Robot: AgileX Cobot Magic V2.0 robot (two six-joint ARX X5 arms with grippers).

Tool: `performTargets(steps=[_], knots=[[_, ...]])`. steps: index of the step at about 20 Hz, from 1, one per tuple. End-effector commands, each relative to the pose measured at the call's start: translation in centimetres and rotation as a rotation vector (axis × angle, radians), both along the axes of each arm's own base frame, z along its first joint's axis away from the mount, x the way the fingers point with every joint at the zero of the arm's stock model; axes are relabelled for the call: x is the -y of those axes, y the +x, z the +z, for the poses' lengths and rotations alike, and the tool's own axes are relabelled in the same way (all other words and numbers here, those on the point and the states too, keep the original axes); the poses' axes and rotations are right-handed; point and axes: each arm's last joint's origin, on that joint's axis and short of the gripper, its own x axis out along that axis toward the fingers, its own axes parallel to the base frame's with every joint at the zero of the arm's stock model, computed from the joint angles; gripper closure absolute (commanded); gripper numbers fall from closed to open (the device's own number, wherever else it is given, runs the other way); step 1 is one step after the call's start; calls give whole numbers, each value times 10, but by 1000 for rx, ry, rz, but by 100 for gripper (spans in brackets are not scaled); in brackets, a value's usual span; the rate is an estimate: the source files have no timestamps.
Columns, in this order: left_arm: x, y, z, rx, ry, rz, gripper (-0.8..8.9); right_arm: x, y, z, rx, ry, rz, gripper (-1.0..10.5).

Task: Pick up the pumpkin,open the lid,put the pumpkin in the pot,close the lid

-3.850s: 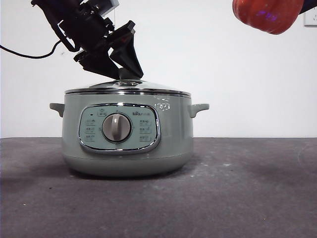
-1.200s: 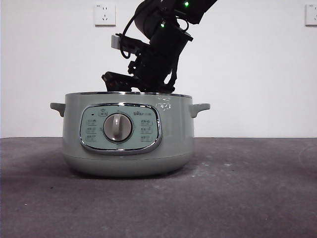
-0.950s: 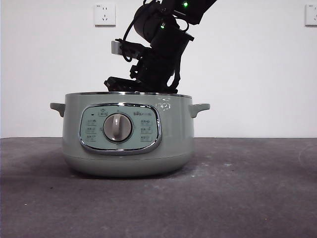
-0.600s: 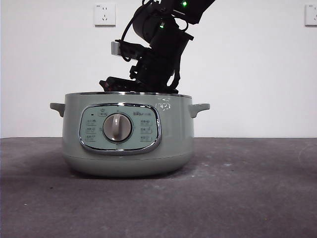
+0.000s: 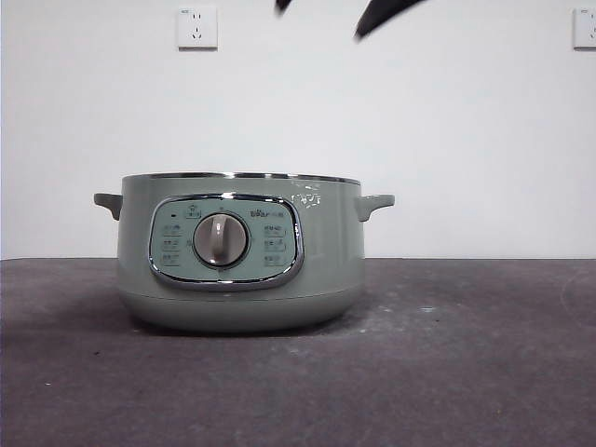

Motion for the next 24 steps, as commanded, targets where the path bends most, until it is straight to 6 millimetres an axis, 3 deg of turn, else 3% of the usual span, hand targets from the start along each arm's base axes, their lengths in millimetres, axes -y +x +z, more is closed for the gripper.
performTargets(steps=[1, 7, 13, 18, 24], knots=[[10, 19, 2, 43, -11, -26, 822, 18, -25, 21, 11, 37, -7, 321], [51, 82, -36, -30, 40, -102, 821, 59, -78, 51, 32, 61, -4, 321], [85, 131, -76, -49, 54, -131, 822, 79, -103, 58, 27, 56, -4, 321], [96, 154, -99, -61, 60, -130, 822, 88, -114, 60, 19, 50, -4, 321], [99, 162, -112, -91, 80, -121, 822, 92, -119, 63, 31, 59, -5, 321]])
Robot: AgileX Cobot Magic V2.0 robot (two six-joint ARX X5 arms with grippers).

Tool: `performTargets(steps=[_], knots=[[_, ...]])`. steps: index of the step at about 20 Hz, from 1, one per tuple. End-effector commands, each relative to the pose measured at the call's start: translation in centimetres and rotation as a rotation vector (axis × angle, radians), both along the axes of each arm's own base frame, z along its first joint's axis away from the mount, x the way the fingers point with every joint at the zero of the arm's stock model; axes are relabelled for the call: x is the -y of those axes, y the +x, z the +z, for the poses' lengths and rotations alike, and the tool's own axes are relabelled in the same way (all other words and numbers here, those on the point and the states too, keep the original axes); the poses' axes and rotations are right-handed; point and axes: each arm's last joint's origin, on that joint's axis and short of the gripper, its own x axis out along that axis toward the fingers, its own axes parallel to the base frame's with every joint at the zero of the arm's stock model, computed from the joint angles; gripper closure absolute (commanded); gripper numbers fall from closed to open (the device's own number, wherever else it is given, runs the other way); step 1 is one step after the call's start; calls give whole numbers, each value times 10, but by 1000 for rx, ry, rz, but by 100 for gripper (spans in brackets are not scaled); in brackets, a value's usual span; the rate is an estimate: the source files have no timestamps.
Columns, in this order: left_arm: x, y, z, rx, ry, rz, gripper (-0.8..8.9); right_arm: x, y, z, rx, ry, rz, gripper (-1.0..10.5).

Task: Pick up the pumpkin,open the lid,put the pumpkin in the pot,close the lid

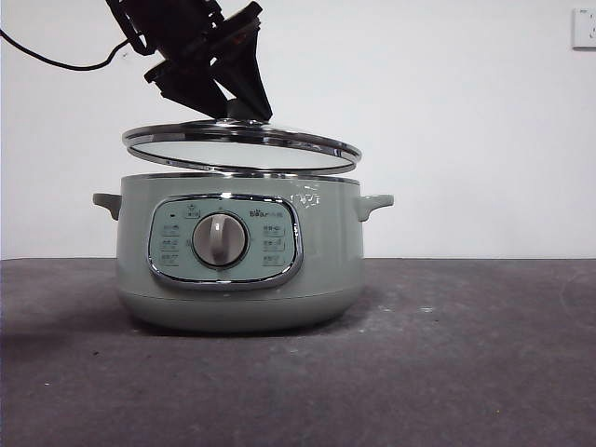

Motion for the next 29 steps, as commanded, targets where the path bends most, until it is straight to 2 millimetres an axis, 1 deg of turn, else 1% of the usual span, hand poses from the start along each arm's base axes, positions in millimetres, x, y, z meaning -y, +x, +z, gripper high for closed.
performTargets(steps=[1, 5, 12, 14, 15, 16, 17, 18, 24, 27, 29], knots=[[3, 4, 3, 31, -2, -9, 822, 0, -1, 1, 0, 10, -3, 321], [5, 9, -9, -2, 32, -11, 822, 0, -1, 1, 0, 10, -2, 321], [3, 8, -14, -38, 70, 7, 822, 0, -1, 1, -1, 7, 0, 321], [3, 6, -16, -62, 81, 6, 800, 1, -2, -1, -15, -4, 1, 321], [2, 6, -16, -68, 83, 7, 707, 1, -2, -2, -26, -13, 0, 321], [2, 5, -16, -72, 83, 8, 572, 2, -3, -3, -36, -21, 0, 321], [2, 5, -17, -79, 86, 9, 408, 2, -3, -4, -46, -29, 0, 321], [2, 5, -17, -85, 89, 9, 332, 2, -4, -4, -52, -33, 0, 321], [0, 1, -12, -76, 84, 8, 332, 4, -6, -8, -94, -64, 3, 321], [-5, -10, 2, -70, 80, 8, 332, 3, -8, -10, -135, -42, 60, 321], [-11, -23, 16, -93, 88, 4, 333, 3, -9, -10, -152, -28, 87, 321]])
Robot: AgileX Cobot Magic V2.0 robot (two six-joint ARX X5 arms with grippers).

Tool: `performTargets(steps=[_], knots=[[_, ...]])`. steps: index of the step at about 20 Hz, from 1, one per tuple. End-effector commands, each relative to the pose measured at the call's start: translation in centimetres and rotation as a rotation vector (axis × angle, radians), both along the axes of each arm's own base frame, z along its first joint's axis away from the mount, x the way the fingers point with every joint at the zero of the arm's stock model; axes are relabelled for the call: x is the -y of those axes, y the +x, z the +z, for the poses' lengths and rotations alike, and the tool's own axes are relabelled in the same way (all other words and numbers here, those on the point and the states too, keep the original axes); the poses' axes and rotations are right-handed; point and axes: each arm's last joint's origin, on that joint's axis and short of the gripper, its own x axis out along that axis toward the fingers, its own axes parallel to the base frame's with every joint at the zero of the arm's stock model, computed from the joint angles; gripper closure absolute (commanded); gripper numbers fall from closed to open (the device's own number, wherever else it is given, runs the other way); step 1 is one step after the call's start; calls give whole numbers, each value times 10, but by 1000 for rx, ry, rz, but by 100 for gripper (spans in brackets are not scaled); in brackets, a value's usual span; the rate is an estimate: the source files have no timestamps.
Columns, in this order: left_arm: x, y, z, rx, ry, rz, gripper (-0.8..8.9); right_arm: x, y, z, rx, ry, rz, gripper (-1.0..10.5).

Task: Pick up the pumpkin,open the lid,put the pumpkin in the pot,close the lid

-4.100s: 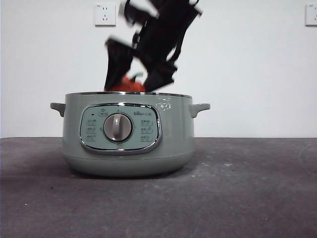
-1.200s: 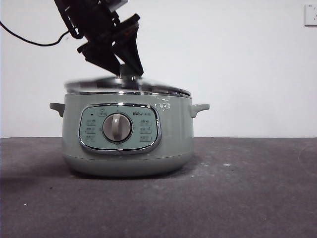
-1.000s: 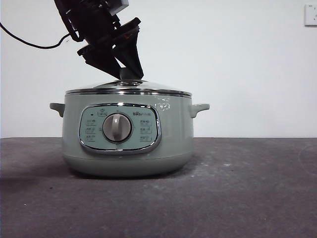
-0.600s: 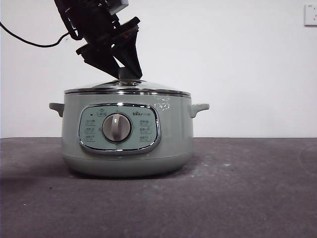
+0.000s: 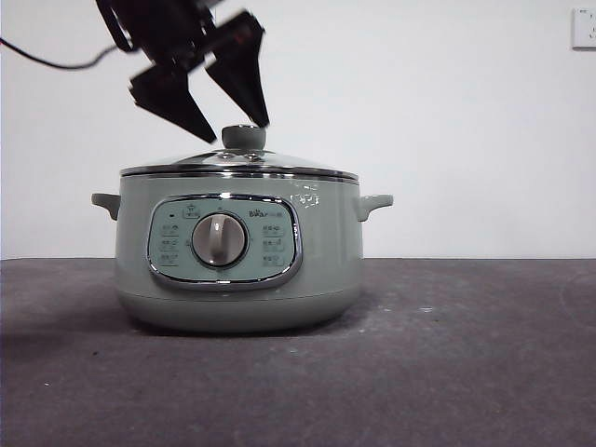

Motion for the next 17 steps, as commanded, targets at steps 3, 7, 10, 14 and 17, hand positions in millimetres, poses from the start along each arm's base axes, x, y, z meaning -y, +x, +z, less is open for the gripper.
performTargets(steps=[3, 7, 10, 14, 17], knots=[[-17, -39, 42, -53, 26, -13, 344, -1, -1, -1, -27, 14, 25, 322], [-38, -87, 81, -97, -15, -63, 347, -1, -3, -4, -87, 16, 70, 417], [-52, -120, 101, -87, -73, -110, 561, -1, -5, -6, -114, 11, 90, 546], [-68, -154, 115, -64, -89, -118, 819, -2, -6, -6, -114, 8, 174, 954], [-73, -165, 118, -58, -92, -118, 818, -3, -6, -5, -111, 27, 188, 946]])
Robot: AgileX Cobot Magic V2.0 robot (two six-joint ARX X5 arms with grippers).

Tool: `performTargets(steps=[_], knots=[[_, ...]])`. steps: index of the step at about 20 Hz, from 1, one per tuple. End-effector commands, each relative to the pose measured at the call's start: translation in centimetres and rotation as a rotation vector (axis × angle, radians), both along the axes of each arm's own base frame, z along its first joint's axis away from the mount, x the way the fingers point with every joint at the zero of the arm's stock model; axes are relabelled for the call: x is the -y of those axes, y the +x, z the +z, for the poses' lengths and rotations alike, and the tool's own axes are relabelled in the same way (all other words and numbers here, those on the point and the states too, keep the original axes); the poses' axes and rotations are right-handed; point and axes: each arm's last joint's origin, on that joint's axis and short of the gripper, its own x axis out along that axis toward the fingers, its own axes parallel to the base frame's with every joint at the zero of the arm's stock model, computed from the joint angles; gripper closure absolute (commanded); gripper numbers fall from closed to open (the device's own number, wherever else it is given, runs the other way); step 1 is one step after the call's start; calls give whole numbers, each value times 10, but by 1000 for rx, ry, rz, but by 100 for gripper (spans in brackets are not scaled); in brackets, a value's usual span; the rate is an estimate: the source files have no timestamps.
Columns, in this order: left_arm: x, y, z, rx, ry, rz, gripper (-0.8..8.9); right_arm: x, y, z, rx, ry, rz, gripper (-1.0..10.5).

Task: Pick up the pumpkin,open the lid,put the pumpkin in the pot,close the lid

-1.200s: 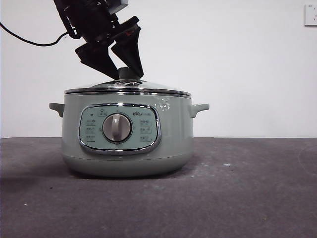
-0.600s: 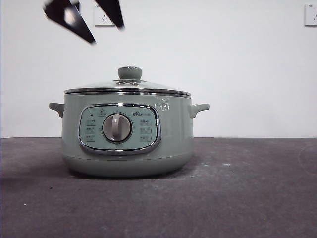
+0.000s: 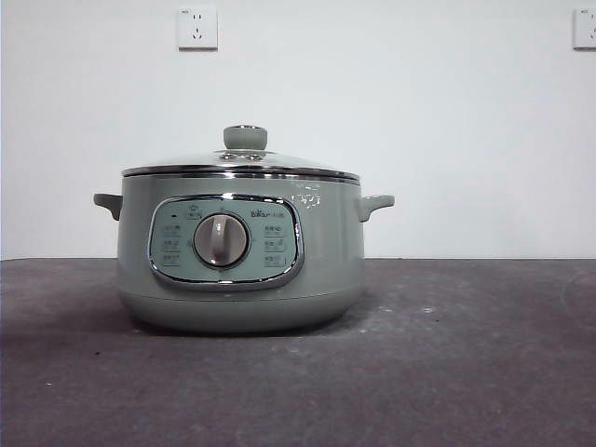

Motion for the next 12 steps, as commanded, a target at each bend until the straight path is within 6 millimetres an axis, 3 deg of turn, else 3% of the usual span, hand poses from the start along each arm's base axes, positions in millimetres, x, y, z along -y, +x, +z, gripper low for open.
performTargets(steps=[1, 12], knots=[[-1, -3, 1, 5, -2, -13, 817, -1, 1, 0, 8, -1, 16, 946], [-1, -4, 0, -11, 7, -12, 817, 0, 0, 1, 0, 9, -8, 946]])
